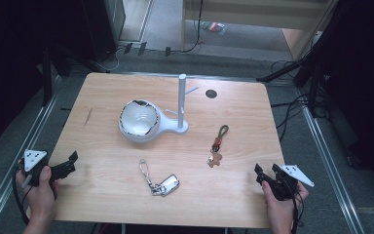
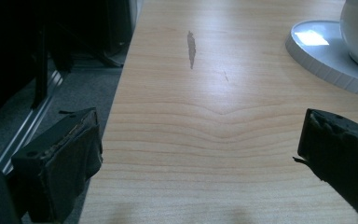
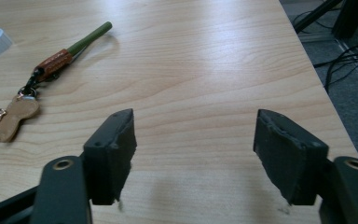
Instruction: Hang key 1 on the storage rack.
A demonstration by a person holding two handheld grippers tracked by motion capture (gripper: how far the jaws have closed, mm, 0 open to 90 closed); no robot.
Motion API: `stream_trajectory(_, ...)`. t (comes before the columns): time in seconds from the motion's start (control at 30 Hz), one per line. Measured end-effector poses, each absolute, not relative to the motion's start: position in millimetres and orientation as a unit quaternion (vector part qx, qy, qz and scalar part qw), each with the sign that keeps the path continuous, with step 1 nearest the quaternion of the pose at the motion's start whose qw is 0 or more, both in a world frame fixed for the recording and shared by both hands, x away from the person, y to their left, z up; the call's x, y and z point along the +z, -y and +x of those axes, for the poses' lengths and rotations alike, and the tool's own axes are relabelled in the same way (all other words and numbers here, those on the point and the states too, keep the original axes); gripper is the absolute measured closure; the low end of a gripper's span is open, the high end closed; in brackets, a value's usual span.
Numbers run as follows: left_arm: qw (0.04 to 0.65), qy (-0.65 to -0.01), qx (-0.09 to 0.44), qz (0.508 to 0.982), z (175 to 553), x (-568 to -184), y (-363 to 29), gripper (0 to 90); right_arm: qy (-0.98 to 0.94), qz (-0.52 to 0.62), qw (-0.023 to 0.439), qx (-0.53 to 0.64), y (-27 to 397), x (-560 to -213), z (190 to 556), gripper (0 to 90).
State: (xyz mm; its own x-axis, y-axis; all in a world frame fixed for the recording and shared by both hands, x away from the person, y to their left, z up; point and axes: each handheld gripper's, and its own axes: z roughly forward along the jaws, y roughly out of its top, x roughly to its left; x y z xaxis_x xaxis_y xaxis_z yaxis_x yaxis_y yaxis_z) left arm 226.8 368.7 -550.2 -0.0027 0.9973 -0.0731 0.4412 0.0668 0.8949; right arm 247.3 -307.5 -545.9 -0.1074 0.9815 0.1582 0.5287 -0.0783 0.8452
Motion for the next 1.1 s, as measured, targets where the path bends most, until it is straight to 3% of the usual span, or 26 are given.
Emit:
stream_trajectory(0.53,0.366,-0.622,0.356,0.594,235,-550,-364,2.9,-0.663,0.593,0.313,0.334,298,-517,240,39.3)
stream_trajectory(1.1,0.365,-0.600,0.353,0.618,233,-551,-360,2.9,-0.767,0.580,0.173,0.212,257,-498,296,43.2)
